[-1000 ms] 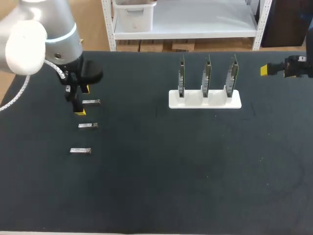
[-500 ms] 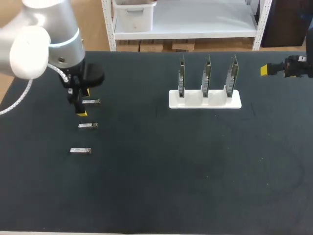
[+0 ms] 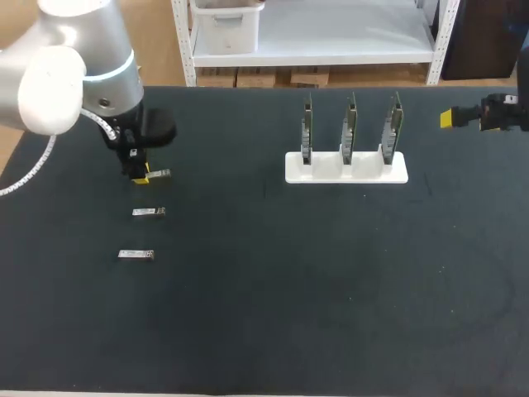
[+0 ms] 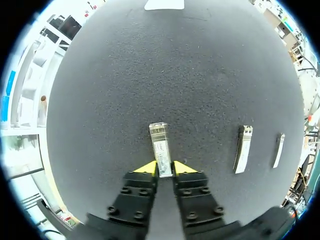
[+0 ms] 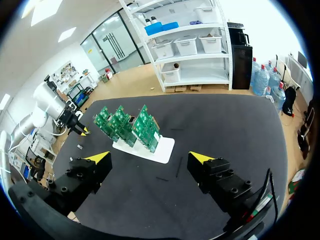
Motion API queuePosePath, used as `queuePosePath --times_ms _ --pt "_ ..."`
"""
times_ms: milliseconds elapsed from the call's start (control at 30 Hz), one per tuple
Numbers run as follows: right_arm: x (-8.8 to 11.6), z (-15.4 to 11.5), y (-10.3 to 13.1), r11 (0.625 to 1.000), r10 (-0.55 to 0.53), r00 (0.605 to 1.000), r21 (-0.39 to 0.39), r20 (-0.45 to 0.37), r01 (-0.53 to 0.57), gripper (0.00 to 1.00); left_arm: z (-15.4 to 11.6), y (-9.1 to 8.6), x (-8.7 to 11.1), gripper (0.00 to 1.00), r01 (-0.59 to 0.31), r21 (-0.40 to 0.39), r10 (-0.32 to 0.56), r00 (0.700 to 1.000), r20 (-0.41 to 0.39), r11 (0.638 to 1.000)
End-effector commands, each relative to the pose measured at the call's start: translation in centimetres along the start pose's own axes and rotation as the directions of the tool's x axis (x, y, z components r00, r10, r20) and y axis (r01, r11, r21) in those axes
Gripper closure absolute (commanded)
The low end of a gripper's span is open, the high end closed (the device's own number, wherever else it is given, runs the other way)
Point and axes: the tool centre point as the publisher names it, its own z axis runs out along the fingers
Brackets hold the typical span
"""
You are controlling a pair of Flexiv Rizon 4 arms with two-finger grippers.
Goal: Pick up the optical module with the left hand, and insert it into the network port with the right hand.
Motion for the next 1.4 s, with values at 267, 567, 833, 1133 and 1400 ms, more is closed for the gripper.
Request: queuePosePath --times_ms 267,567,833,1133,1400 --pt "0.0 0.0 0.0 1.000 0.000 1.000 0.000 0.000 0.000 0.00 -2.7 1.8 -0.9 1.00 0.137 -0.050 -0.127 0.978 0.167 0.989" --pt "0.0 0.0 0.0 1.000 0.000 1.000 0.000 0.000 0.000 0.00 -10.4 5.5 -3.4 1.00 0.380 -0.009 -0.310 0.768 0.561 0.925" --pt "0.0 0.0 0.0 1.000 0.000 1.000 0.000 0.000 0.000 0.00 -17.1 7.3 -7.1 1.00 0.425 0.116 -0.342 0.506 0.792 0.898" --pt "0.0 0.0 0.0 1.000 0.000 1.000 0.000 0.000 0.000 0.00 -21.1 7.3 -12.3 1.00 0.315 0.196 -0.310 0.367 0.877 0.929" --pt "0.0 0.0 0.0 1.000 0.000 1.000 0.000 0.000 0.000 0.00 -22.1 5.5 -16.9 1.00 0.188 0.190 -0.247 0.358 0.900 0.964"
